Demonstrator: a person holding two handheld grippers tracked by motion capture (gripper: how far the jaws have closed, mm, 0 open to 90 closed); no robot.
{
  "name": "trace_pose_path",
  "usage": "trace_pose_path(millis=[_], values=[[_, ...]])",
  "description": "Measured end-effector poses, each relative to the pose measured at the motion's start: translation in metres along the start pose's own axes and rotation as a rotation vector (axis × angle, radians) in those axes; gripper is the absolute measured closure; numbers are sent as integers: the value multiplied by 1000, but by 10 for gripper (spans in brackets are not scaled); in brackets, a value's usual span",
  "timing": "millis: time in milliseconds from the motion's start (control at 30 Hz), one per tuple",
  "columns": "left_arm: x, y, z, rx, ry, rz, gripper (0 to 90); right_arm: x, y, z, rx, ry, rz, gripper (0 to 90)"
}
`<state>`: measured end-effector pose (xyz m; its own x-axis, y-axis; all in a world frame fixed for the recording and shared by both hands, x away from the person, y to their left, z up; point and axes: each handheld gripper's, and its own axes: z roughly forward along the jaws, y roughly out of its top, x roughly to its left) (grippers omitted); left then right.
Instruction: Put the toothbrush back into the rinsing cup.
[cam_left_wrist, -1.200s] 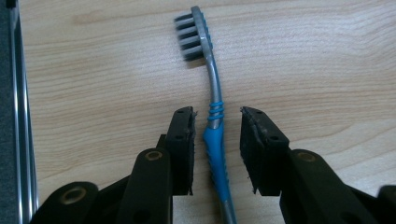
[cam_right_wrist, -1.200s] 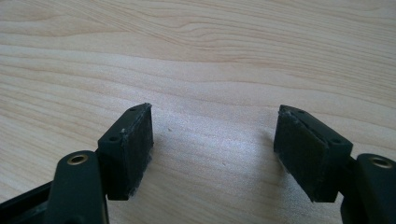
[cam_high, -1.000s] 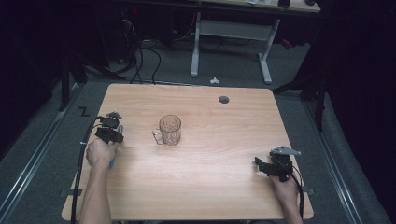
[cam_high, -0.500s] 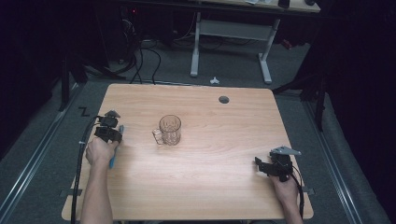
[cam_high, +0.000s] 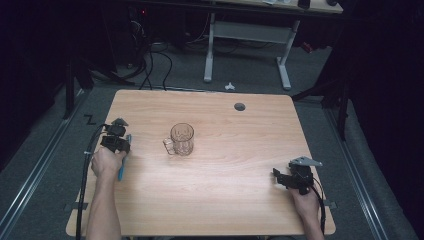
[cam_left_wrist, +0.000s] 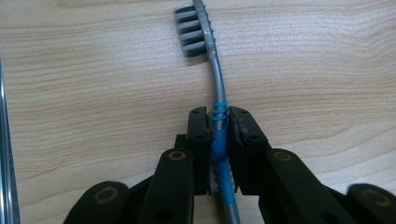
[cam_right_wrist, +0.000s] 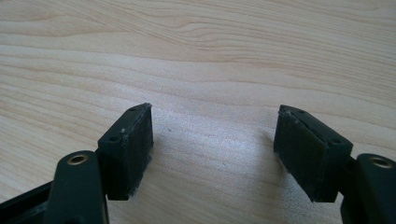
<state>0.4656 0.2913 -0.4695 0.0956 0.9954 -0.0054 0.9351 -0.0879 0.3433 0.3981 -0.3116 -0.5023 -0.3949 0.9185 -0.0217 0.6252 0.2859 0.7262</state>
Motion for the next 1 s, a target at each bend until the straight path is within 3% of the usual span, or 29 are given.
trace_pose_path(millis=[200, 567, 1000], values=[[-1, -2, -2, 1, 12, 10, 793, 0, 0, 0, 0, 0, 0, 288], [-7, -4, -17, -46, 0, 27, 797, 0, 0, 0, -1, -1, -1, 288], [-16, -10, -39, -123, -49, 50, 798, 0, 0, 0, -1, 0, -1, 288]])
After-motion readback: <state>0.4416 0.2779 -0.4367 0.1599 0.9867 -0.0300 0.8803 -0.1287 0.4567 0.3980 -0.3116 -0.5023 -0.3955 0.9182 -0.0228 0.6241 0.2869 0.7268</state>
